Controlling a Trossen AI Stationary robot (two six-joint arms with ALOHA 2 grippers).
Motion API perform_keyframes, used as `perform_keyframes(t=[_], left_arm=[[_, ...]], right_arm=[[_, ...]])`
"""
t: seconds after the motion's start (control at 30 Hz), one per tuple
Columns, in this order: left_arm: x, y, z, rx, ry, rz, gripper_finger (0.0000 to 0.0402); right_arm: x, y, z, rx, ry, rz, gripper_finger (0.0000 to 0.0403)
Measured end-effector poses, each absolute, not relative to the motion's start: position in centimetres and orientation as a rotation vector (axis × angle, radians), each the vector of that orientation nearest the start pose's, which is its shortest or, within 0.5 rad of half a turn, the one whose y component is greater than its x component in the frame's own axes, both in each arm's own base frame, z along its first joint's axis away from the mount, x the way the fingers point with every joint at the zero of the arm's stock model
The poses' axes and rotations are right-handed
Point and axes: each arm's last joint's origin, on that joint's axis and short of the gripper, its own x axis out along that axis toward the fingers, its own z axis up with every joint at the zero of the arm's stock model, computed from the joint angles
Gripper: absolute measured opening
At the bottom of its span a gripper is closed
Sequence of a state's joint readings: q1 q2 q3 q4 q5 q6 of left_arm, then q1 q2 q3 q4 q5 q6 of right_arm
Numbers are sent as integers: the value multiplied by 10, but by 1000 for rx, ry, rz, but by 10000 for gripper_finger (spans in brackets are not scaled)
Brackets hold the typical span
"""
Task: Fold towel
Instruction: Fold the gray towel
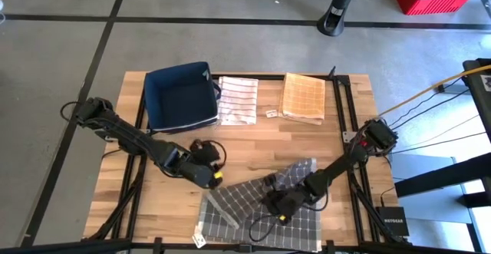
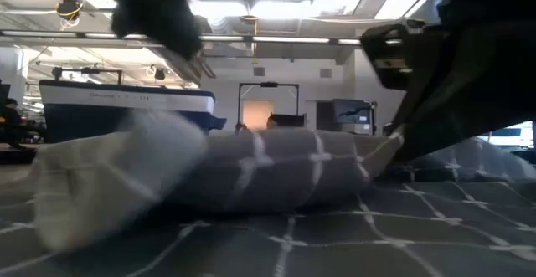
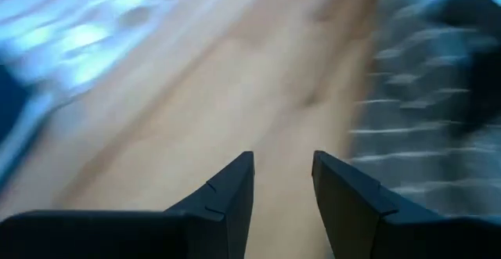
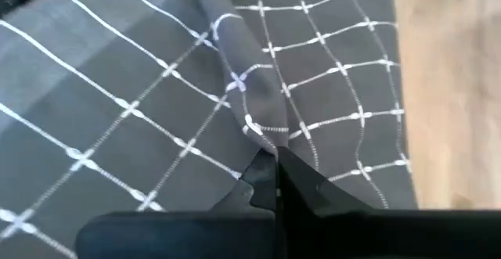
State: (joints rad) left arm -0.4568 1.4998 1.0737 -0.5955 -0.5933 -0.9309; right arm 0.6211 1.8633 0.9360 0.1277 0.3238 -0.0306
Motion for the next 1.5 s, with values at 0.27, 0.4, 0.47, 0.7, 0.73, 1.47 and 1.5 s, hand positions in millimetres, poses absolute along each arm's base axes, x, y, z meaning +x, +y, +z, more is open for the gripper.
perform_keyframes(t=[0.27,0.4,0.47,0.7,0.73,1.47,1.5], left_arm=[[291,-150,244,-359,580,290,125],[306,-171,224,-391,548,220,125],[314,-180,207,-441,568,191,125],[339,-200,158,-553,713,190,125],[342,-201,153,-567,732,192,125],[318,-250,144,-504,1014,-16,125],[321,-249,152,-492,972,-12,125]], right_arm=[[294,198,127,-428,723,182,5],[296,193,125,-428,744,175,4],[297,190,125,-421,751,163,5],[302,180,124,-360,784,163,4],[302,180,124,-351,787,166,4],[298,169,116,-321,862,121,4],[299,169,116,-320,861,121,4]])
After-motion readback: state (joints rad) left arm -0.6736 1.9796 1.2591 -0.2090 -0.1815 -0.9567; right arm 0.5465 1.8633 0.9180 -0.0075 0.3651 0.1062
